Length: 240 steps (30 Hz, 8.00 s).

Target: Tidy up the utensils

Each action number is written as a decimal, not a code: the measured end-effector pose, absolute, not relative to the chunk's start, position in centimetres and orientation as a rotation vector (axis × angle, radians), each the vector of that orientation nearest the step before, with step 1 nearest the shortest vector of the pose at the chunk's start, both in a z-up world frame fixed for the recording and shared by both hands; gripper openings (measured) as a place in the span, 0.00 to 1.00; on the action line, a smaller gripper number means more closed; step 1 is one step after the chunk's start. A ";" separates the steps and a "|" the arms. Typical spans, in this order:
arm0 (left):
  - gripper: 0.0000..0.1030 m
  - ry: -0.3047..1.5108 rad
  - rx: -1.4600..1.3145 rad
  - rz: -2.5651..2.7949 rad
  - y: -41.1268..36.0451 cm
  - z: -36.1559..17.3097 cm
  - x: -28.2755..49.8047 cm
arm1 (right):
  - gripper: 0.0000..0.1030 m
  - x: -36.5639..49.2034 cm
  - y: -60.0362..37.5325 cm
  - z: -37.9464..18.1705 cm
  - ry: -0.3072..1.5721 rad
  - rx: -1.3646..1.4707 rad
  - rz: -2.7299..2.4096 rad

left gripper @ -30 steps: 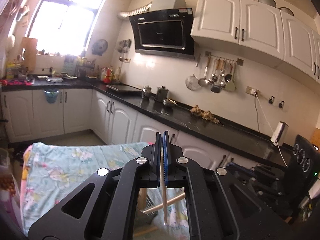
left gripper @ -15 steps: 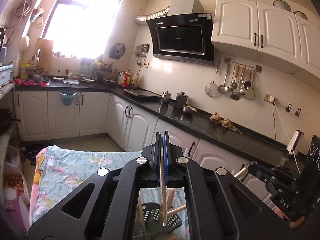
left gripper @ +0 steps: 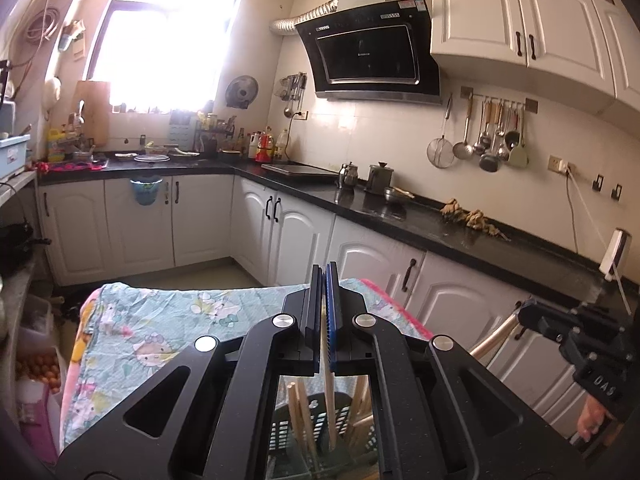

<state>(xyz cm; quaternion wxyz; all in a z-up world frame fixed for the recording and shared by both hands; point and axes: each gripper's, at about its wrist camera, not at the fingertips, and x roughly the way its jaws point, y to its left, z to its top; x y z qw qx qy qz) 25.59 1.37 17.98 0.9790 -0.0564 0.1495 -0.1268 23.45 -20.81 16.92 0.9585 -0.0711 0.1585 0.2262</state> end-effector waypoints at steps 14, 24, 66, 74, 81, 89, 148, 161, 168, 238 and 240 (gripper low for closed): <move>0.00 0.357 -0.090 -0.248 0.3 13.7 26.8 | 0.02 25.7 -19.2 13.3 0.404 -0.153 0.454; 0.01 0.400 -0.093 -0.259 -0.1 11.6 27.0 | 0.03 27.1 -18.5 10.9 0.463 -0.128 0.459; 0.90 0.460 -0.227 -0.265 3.6 10.8 16.1 | 0.73 17.9 -22.7 10.1 0.442 -0.111 0.490; 0.90 0.521 -0.212 -0.256 3.4 8.3 14.9 | 0.74 16.0 -21.7 8.1 0.489 -0.140 0.535; 0.90 0.589 -0.194 -0.247 3.1 6.0 14.2 | 0.75 14.8 -20.3 6.1 0.550 -0.160 0.588; 0.90 0.647 -0.178 -0.228 3.5 3.7 14.1 | 0.75 13.7 -18.9 4.2 0.599 -0.188 0.620; 0.58 0.885 -0.309 -0.268 6.4 -7.1 21.6 | 0.15 8.9 -23.3 -8.1 0.935 -0.281 0.767; 0.49 0.900 -0.302 -0.312 6.7 -8.3 23.6 | 0.14 10.8 -26.3 -5.2 0.871 -0.207 0.693; 0.49 0.898 -0.308 -0.359 7.3 -8.5 23.7 | 0.14 11.6 -26.5 -4.1 0.847 -0.210 0.677; 0.00 0.393 -0.131 -0.505 5.2 21.6 15.5 | 0.05 14.7 -22.9 20.1 0.330 -0.146 0.669; 0.00 0.385 -0.130 -0.483 6.0 22.3 15.5 | 0.05 15.4 -22.8 20.5 0.331 -0.137 0.663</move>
